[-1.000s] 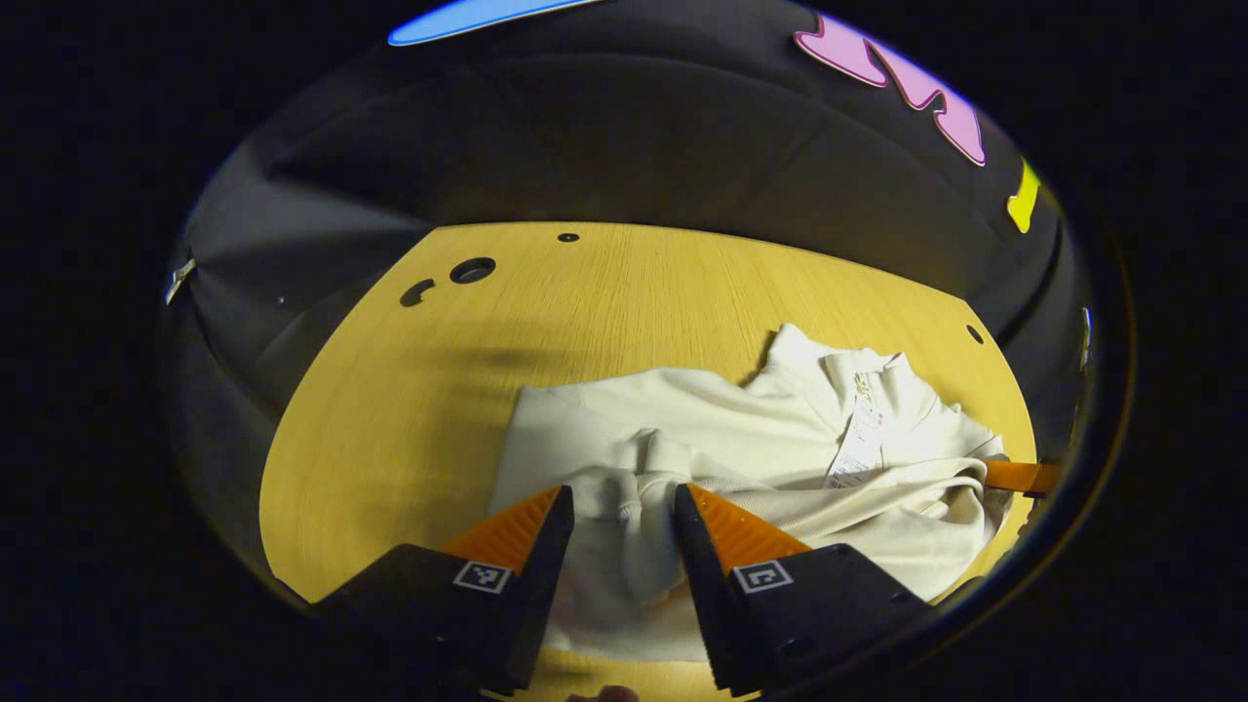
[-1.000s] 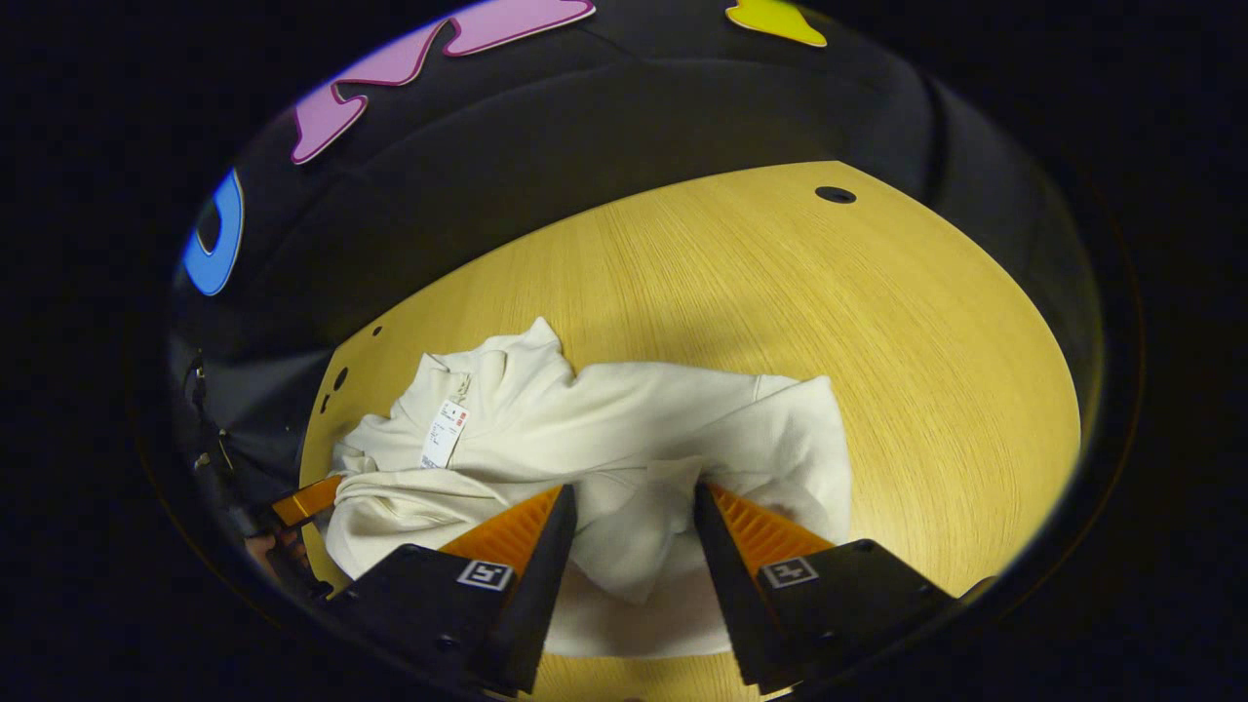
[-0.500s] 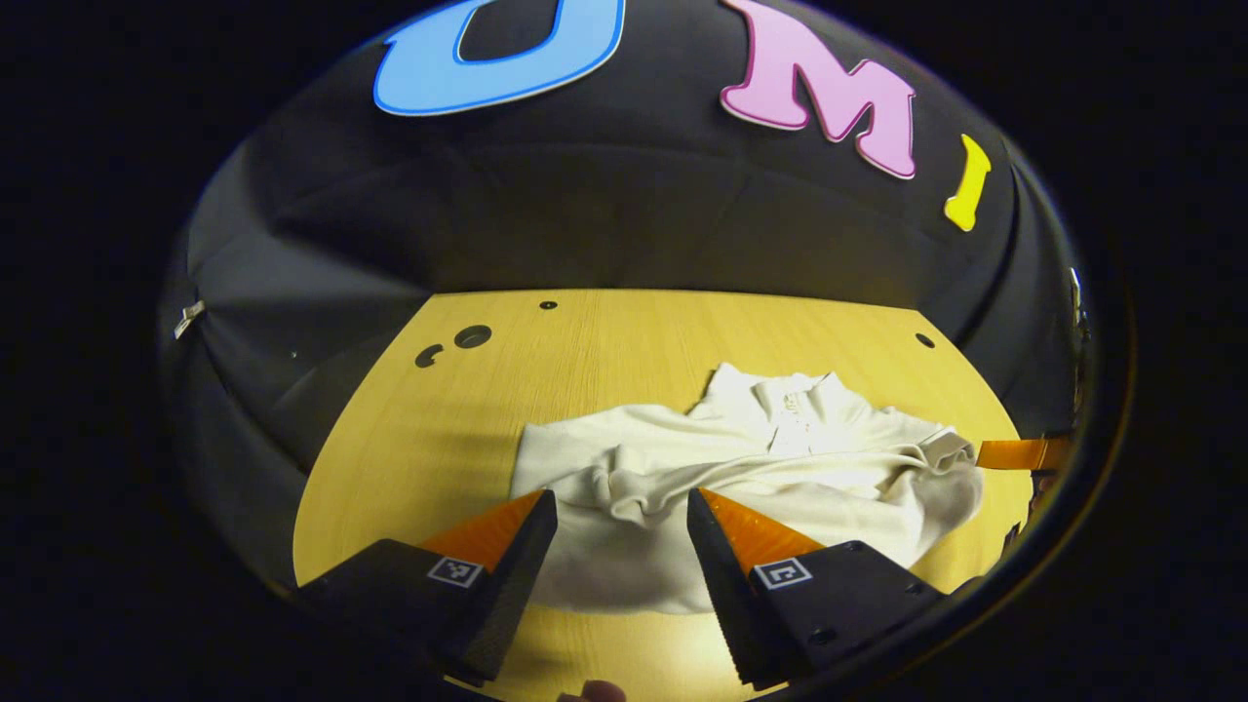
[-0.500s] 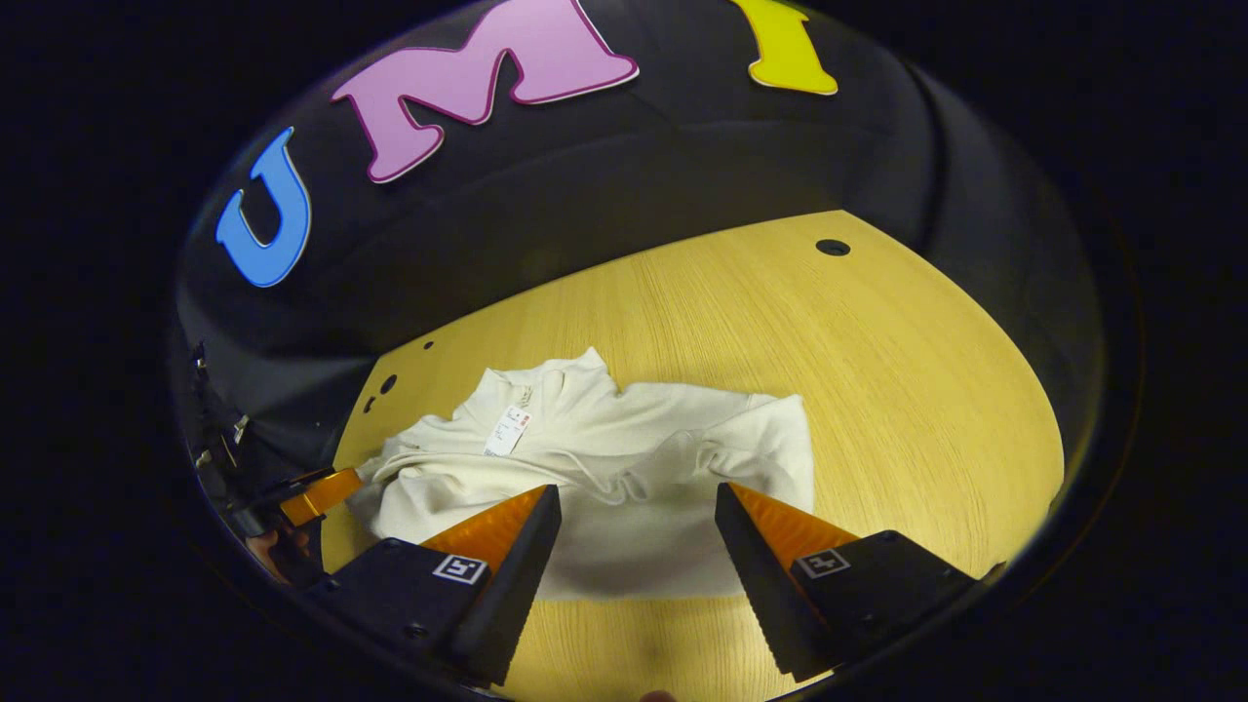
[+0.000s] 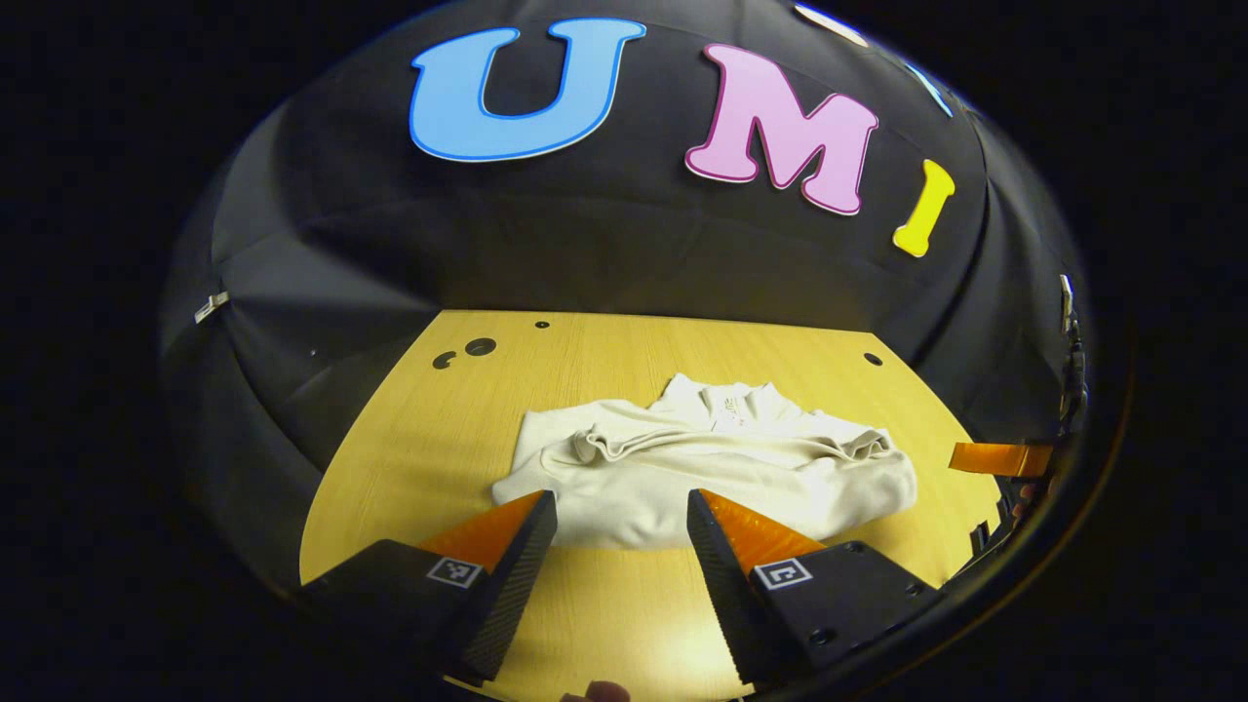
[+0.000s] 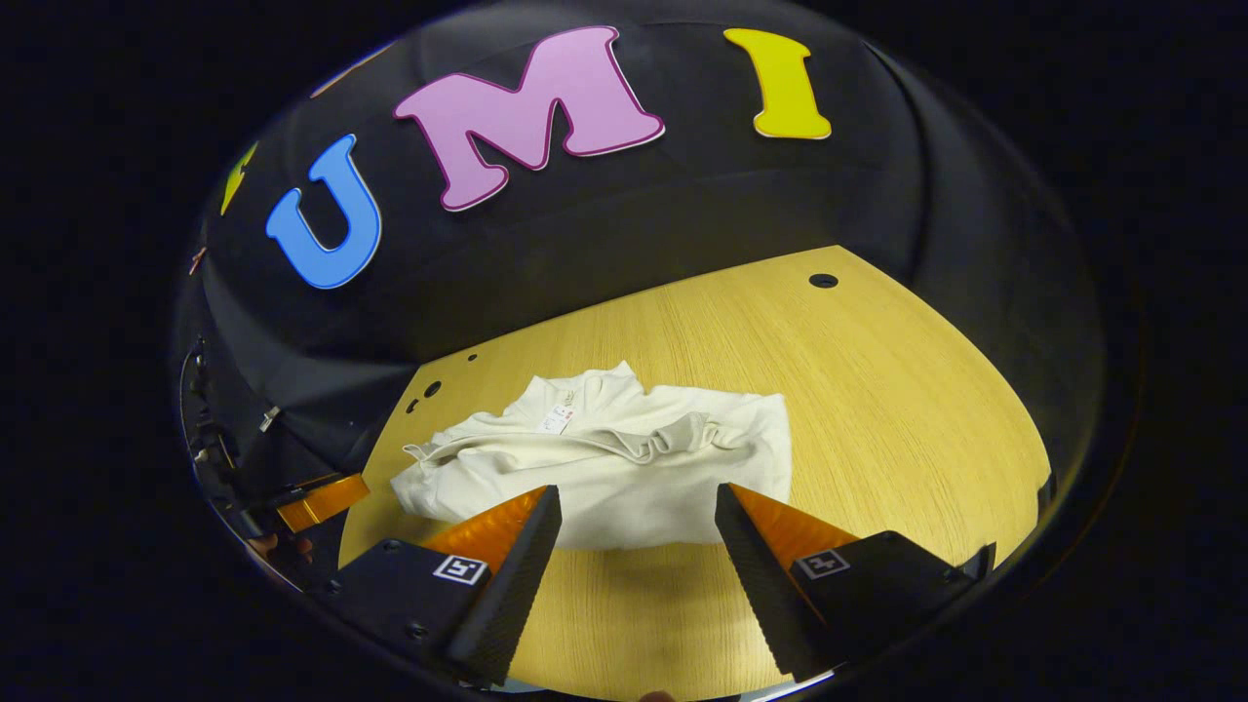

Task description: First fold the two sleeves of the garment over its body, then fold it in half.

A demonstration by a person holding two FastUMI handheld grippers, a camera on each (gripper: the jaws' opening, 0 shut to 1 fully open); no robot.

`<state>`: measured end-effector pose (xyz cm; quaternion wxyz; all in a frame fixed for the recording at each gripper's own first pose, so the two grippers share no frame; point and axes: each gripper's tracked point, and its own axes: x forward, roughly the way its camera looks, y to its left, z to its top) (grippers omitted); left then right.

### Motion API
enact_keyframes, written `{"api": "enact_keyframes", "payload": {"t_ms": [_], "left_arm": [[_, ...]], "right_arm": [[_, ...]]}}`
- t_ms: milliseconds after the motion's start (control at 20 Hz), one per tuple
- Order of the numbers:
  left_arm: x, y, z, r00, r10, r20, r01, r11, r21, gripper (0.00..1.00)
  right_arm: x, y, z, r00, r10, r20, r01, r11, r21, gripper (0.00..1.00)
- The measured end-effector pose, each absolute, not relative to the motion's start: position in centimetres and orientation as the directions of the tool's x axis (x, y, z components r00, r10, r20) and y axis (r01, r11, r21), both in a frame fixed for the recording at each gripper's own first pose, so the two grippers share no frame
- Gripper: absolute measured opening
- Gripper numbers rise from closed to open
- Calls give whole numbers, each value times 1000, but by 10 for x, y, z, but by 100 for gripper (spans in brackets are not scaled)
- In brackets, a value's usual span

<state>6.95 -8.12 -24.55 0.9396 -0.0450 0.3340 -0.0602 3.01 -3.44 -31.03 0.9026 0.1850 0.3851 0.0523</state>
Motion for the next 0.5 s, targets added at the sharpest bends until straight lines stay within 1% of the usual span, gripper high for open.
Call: {"api": "enact_keyframes", "payload": {"t_ms": [50, 100, 250, 450, 500], "left_arm": [[62, -81, -242, 772, -144, -619, 78, 988, -133, 82], [56, -81, -239, 773, -149, -617, 75, 987, -143, 86], [39, -81, -235, 765, -164, -623, 78, 984, -163, 86], [19, -78, -227, 770, -173, -614, 92, 983, -161, 86], [13, -77, -228, 766, -173, -619, 87, 982, -167, 81]], "right_arm": [[26, -34, -307, 701, 235, -673, 49, 926, 375, 98], [22, -34, -305, 703, 234, -672, 51, 926, 375, 98], [15, -32, -301, 708, 232, -667, 53, 924, 378, 98], [-14, -31, -286, 724, 218, -654, 62, 924, 376, 98], [-19, -30, -285, 725, 219, -653, 63, 923, 379, 98]]}}
